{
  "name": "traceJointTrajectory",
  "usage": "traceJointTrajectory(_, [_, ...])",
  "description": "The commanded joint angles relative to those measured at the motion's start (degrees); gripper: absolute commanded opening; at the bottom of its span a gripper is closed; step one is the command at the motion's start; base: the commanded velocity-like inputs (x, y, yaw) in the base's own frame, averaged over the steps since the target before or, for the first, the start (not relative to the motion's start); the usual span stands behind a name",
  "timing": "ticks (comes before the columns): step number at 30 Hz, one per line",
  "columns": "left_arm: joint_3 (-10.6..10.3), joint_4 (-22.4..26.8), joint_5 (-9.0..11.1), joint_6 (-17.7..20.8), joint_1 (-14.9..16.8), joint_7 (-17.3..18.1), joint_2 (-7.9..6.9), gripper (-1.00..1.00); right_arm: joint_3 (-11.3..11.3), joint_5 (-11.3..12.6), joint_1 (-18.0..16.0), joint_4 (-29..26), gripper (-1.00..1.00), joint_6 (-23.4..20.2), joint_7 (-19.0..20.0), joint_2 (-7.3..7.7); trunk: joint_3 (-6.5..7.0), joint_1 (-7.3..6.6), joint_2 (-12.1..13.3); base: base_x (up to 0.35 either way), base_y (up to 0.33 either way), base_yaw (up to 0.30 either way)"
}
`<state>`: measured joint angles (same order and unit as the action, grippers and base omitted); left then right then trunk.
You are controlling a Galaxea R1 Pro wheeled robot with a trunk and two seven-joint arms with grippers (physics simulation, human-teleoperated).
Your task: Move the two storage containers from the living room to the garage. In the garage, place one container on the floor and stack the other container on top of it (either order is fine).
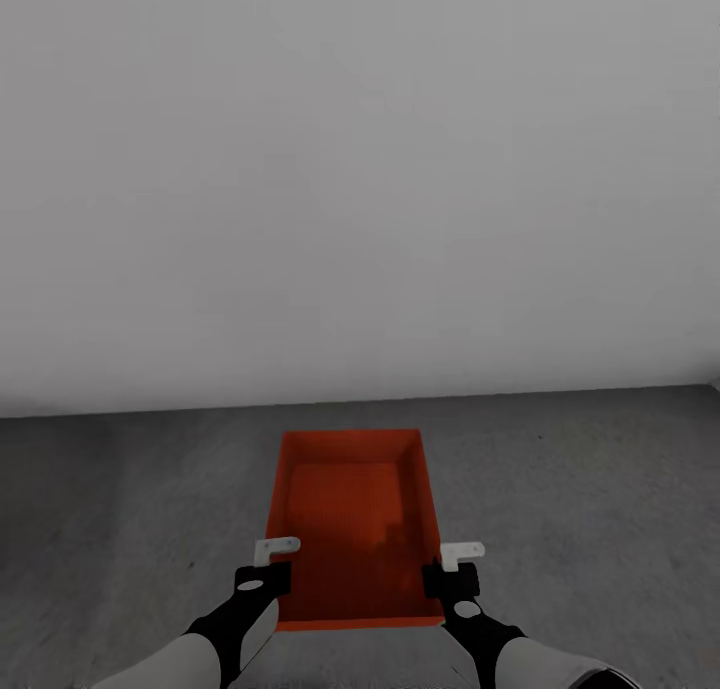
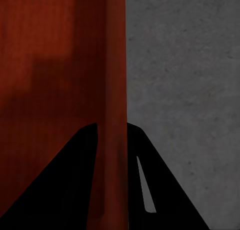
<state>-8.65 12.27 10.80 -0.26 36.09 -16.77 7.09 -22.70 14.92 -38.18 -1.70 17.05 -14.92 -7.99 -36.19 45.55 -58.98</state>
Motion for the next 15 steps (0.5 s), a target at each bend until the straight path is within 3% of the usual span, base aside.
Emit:
traceJointTrajectory(1, [0.0,0.3,-0.1,-0.4,0.0,-0.3,0.11,-1.0,3.7,2.4,-0.1,0.3,-1.0,-0.4,-0.1,-0.01,-0.14,0.0,0.0,0.0,0.0,0.0])
traceJointTrajectory(8, [0.0,0.3,-0.1,-0.4,0.0,-0.3,0.11,-1.0,3.7,2.4,-0.1,0.3,-1.0,-0.4,-0.1,-0.01,-0.77,0.0,0.0,0.0,0.0,0.0])
traceJointTrajectory(15, [0.0,0.2,-0.1,-0.4,0.0,-0.3,0.11,-1.0,3.7,2.4,-0.1,0.3,-1.0,-0.4,-0.1,-0.01,-2.21,1.54,-2.8,0.0,0.0,0.0])
